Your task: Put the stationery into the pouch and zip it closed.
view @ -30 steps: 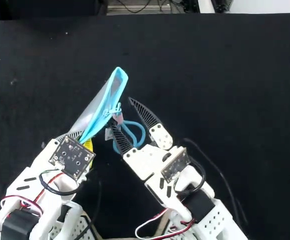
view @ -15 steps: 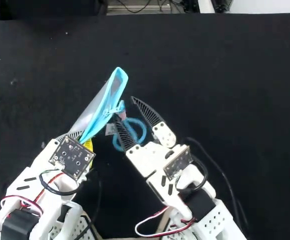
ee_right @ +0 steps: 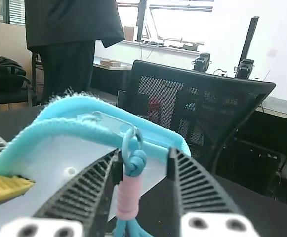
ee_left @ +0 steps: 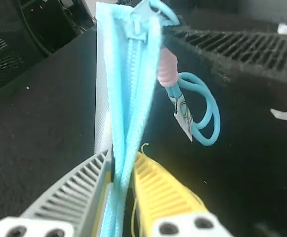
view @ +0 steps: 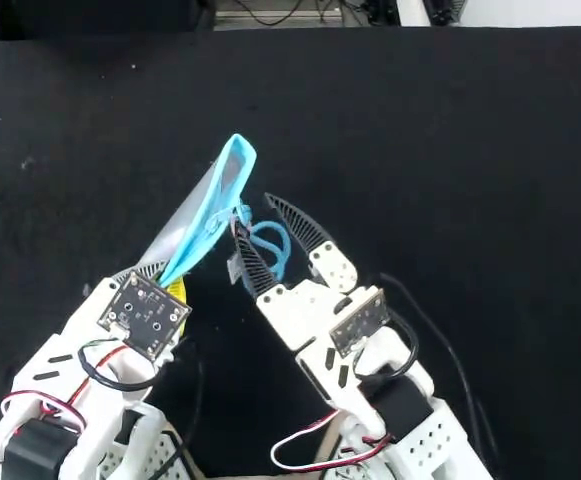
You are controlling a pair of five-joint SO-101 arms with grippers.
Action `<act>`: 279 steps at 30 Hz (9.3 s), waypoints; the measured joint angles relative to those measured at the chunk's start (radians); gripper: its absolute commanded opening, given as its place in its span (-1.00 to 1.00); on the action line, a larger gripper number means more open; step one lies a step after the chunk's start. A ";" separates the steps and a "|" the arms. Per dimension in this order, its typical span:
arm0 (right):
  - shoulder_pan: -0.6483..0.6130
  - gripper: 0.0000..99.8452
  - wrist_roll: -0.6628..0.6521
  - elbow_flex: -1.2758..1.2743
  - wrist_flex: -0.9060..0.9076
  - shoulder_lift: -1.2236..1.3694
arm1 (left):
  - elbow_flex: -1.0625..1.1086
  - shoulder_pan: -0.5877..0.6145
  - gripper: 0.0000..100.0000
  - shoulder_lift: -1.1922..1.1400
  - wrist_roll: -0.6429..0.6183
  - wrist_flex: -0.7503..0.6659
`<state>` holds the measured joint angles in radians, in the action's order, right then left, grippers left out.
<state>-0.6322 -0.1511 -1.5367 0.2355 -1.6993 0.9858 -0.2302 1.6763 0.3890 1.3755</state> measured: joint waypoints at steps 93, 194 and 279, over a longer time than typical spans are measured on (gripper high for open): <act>-0.014 -0.65 0.000 0.034 -0.126 0.235 | 0.000 0.000 -0.94 0.000 0.000 0.000; 0.195 -0.98 -0.005 0.101 -0.292 0.463 | 0.002 0.000 -0.94 0.000 0.000 -0.002; 0.086 -0.98 0.000 0.044 -0.215 0.348 | -0.201 -0.055 -0.93 -0.344 -0.114 -0.265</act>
<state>-0.5462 -0.1511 -1.4922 0.0207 -1.3510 0.7848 -0.2854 1.3326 0.2754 1.1101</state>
